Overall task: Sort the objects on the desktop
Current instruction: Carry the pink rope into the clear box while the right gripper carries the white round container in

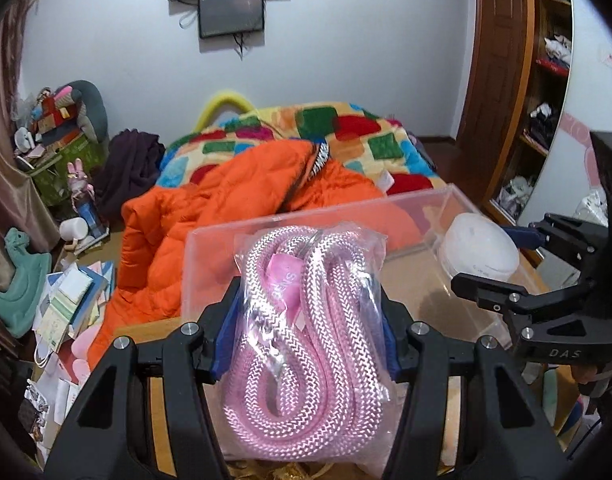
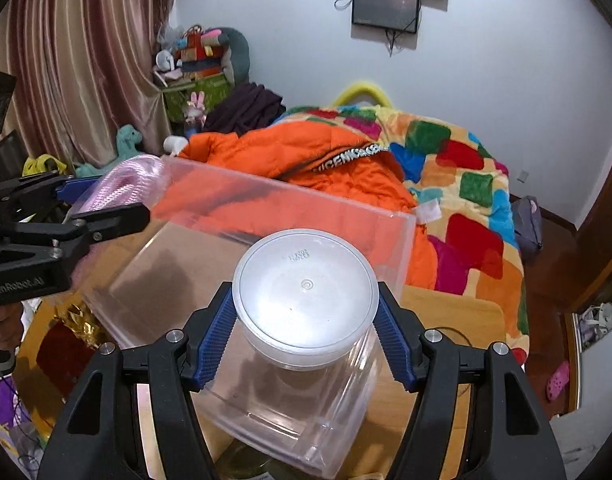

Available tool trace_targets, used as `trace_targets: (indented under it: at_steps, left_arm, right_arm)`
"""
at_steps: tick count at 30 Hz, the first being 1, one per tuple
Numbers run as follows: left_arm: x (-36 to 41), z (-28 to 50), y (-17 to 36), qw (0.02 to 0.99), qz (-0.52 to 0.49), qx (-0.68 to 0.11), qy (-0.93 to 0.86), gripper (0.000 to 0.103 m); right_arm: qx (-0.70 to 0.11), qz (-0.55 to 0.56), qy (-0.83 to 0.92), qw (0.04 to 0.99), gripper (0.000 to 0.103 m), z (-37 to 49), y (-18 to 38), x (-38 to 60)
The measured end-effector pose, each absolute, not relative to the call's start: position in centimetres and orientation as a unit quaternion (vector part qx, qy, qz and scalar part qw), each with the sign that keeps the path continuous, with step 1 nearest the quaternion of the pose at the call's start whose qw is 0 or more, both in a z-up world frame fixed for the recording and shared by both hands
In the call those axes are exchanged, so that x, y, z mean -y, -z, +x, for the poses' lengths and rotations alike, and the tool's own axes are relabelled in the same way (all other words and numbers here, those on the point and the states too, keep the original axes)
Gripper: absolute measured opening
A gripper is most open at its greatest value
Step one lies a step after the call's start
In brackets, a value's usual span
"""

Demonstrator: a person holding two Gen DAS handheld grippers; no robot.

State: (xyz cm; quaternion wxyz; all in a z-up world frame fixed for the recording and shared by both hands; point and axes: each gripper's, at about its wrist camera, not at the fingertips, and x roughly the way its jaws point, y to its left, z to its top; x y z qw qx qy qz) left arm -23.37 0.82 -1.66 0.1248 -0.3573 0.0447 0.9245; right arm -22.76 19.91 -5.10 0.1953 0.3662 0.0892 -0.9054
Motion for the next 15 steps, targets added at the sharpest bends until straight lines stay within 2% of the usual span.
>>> trace_targets:
  at_steps: [15]
  left_arm:
    - [-1.5,-25.0,4.7,0.128,-0.396,-0.043,-0.908,0.057]
  right_arm:
    - [-0.134,0.384,0.892,0.198,0.063,-24.0,6.4,-17.0]
